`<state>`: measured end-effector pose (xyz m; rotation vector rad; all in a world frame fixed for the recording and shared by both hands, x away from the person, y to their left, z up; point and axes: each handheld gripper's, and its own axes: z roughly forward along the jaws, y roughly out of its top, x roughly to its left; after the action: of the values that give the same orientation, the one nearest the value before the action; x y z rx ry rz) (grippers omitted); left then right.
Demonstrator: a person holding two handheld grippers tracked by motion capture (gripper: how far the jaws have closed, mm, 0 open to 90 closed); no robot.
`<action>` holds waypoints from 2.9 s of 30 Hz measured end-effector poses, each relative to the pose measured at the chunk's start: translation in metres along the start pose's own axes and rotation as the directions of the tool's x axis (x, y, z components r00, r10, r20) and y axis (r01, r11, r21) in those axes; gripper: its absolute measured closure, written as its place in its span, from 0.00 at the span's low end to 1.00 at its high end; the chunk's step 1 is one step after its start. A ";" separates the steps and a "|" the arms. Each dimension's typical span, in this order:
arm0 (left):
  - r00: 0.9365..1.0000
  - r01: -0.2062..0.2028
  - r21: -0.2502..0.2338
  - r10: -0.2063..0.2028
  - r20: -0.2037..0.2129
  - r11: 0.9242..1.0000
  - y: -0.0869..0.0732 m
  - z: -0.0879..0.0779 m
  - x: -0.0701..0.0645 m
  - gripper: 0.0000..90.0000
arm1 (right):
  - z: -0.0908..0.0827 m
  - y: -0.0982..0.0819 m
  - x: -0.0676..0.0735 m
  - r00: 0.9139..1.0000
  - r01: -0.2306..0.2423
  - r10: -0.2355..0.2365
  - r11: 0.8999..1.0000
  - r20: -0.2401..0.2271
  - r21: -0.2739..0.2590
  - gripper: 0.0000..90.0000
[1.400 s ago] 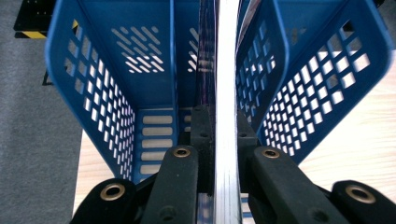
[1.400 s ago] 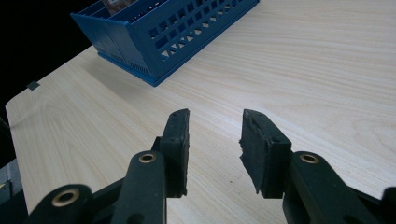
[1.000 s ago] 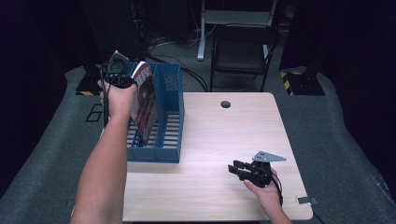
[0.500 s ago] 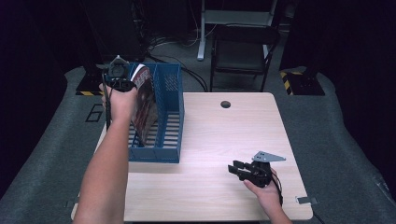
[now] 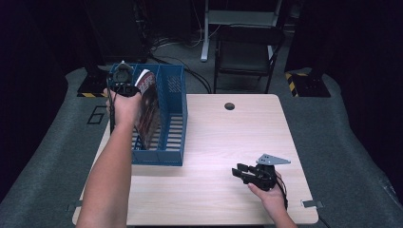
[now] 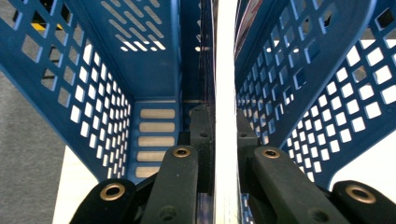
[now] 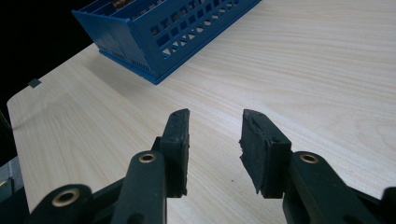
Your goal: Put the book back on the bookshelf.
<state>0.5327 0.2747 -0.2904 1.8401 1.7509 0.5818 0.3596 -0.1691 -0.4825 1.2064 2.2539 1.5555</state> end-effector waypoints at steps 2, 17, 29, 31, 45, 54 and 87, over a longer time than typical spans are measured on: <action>1.000 -0.002 -0.004 0.002 -0.004 1.000 -0.001 0.000 0.001 0.93 | 0.000 0.000 0.001 1.000 0.000 0.000 1.000 0.001 -0.002 0.69; 0.999 0.010 0.020 -0.011 0.051 1.000 -0.010 -0.019 0.011 0.83 | 0.003 -0.001 0.001 1.000 0.004 -0.004 1.000 0.004 0.009 0.69; 0.999 -0.007 0.044 0.005 0.054 0.999 -0.015 -0.028 0.018 0.91 | 0.004 -0.001 0.002 1.000 -0.006 0.006 1.000 0.009 0.011 0.68; 0.999 -0.005 0.045 0.003 0.051 0.999 -0.015 -0.028 0.018 0.92 | 0.004 -0.001 0.002 1.000 -0.006 0.006 1.000 0.010 0.014 0.68; 0.998 -0.041 0.044 0.039 0.052 0.998 -0.011 -0.027 0.012 0.94 | 0.005 -0.002 0.001 1.000 -0.002 0.002 1.000 0.011 0.010 0.68; 0.998 -0.047 0.029 0.045 0.047 0.998 -0.008 -0.025 0.005 0.94 | 0.004 -0.002 0.000 1.000 -0.001 0.001 1.000 0.019 0.004 0.69; 0.996 0.061 -0.037 -0.058 0.070 0.997 -0.009 -0.011 0.025 0.76 | 0.007 -0.002 0.000 1.000 -0.001 0.001 1.000 0.010 0.025 0.69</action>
<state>0.5211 0.3002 -0.2890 1.7545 1.7312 0.5197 0.3621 -0.1639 -0.4874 1.2192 2.2737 1.5227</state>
